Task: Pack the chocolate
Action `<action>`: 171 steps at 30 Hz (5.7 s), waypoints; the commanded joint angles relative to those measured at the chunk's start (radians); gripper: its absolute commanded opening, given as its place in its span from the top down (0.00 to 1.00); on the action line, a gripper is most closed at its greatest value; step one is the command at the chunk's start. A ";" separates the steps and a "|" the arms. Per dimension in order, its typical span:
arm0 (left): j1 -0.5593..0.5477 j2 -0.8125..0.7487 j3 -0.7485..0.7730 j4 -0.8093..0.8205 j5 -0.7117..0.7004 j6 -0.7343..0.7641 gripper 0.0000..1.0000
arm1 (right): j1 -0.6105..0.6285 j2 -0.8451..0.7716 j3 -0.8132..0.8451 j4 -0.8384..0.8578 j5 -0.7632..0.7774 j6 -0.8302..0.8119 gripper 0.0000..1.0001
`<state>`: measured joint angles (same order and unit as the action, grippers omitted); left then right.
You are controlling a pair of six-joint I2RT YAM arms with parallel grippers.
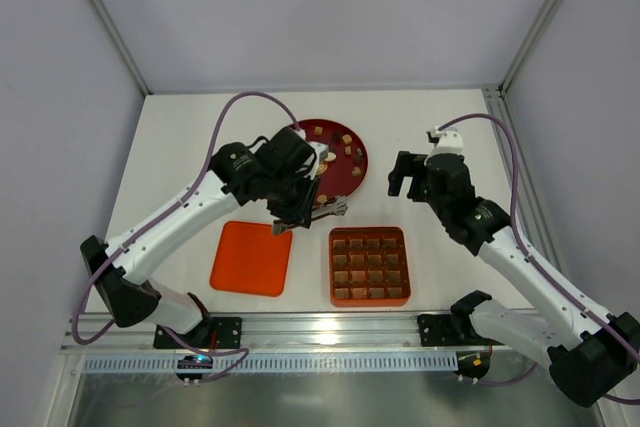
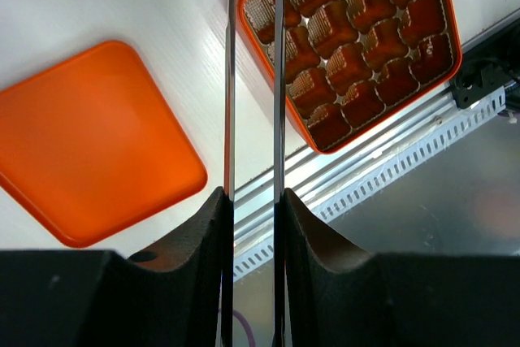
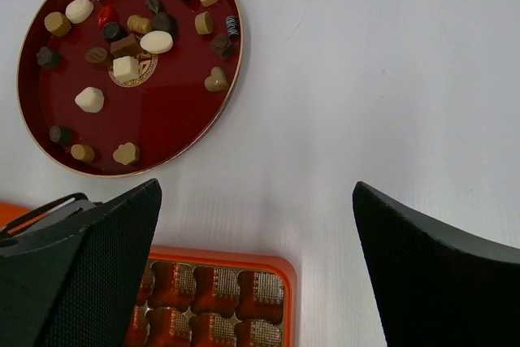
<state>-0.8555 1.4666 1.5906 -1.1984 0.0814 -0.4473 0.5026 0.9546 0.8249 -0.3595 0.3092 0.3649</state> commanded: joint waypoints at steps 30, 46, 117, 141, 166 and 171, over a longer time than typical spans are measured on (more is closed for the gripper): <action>-0.125 -0.095 -0.173 0.066 0.003 -0.099 0.70 | 0.001 -0.039 0.022 0.004 0.041 0.014 0.00; -0.126 -0.091 -0.175 0.065 -0.015 -0.099 0.66 | 0.001 -0.048 0.019 0.001 0.044 0.012 0.00; 0.237 0.486 0.275 0.123 -0.196 0.053 0.58 | 0.001 -0.114 0.013 -0.032 0.037 -0.041 0.00; 0.237 0.462 0.253 0.112 -0.184 0.052 0.63 | 0.001 -0.126 0.005 -0.038 0.044 -0.037 0.00; 0.236 0.353 0.223 0.077 -0.163 0.074 0.69 | 0.001 -0.120 0.006 -0.035 0.036 -0.024 0.00; 0.233 0.321 0.224 0.060 -0.141 0.071 0.69 | 0.001 -0.111 0.011 -0.030 0.037 -0.026 0.00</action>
<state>-0.6231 1.8568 1.8000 -1.1225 -0.0834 -0.3847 0.5026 0.8421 0.8261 -0.4133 0.3305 0.3386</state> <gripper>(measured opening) 0.308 0.996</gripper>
